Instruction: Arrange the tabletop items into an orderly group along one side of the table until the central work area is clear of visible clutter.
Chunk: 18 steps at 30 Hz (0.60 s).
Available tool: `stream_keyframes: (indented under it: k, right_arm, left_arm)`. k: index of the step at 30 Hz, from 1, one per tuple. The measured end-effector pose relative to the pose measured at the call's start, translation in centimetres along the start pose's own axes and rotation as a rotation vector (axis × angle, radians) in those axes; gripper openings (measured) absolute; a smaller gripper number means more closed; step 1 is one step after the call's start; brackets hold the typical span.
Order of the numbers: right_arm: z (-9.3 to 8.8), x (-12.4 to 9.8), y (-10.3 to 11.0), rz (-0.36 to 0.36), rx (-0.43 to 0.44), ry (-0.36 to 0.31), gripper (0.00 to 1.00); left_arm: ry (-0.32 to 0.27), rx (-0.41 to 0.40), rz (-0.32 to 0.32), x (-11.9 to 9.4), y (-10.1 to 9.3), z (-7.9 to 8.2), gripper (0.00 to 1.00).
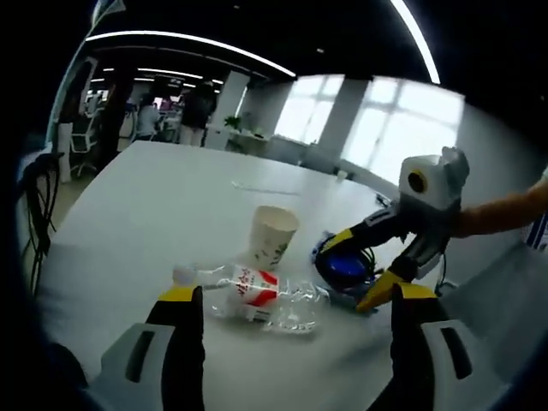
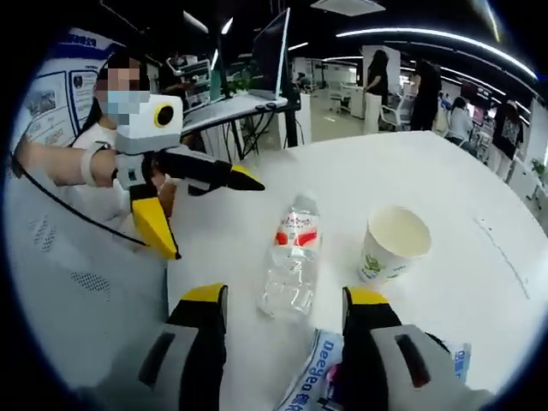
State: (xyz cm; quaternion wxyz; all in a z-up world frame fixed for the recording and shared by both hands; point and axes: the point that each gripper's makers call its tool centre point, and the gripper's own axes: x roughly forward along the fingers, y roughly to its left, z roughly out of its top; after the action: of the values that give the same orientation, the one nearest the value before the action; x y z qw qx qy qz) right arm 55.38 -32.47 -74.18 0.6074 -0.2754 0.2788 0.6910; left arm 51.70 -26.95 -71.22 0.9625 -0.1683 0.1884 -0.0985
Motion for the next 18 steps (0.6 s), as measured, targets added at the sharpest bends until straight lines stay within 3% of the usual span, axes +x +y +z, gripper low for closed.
stream_keyframes:
  k: [3,8,10,13,18]
  right_arm:
    - [0.7,1.1,-0.2,0.003,0.055,0.019,0.56]
    - [1.3,2.2,0.1,-0.013,0.016,0.076,0.55]
    - [1.8,2.4,-0.5,-0.046,0.042,0.074,0.57]
    - [2.3,3.1,-0.4,-0.030,0.106,0.093,0.56]
    - [1.6,4.0,-0.6,-0.038,0.088,0.162,0.56]
  left_arm:
    - [0.005,0.011,-0.007,-0.3,-0.1,-0.3,0.88]
    - [-0.039,0.005,0.002,-0.9,0.1,-0.1,0.88]
    - [-0.033,0.005,-0.006,-0.9,0.2,-0.5,0.88]
    - [-0.021,-0.008,-0.008,-1.0,0.7,-0.9,0.88]
    - [-0.036,-0.006,-0.017,-1.2,0.7,-0.9,0.88]
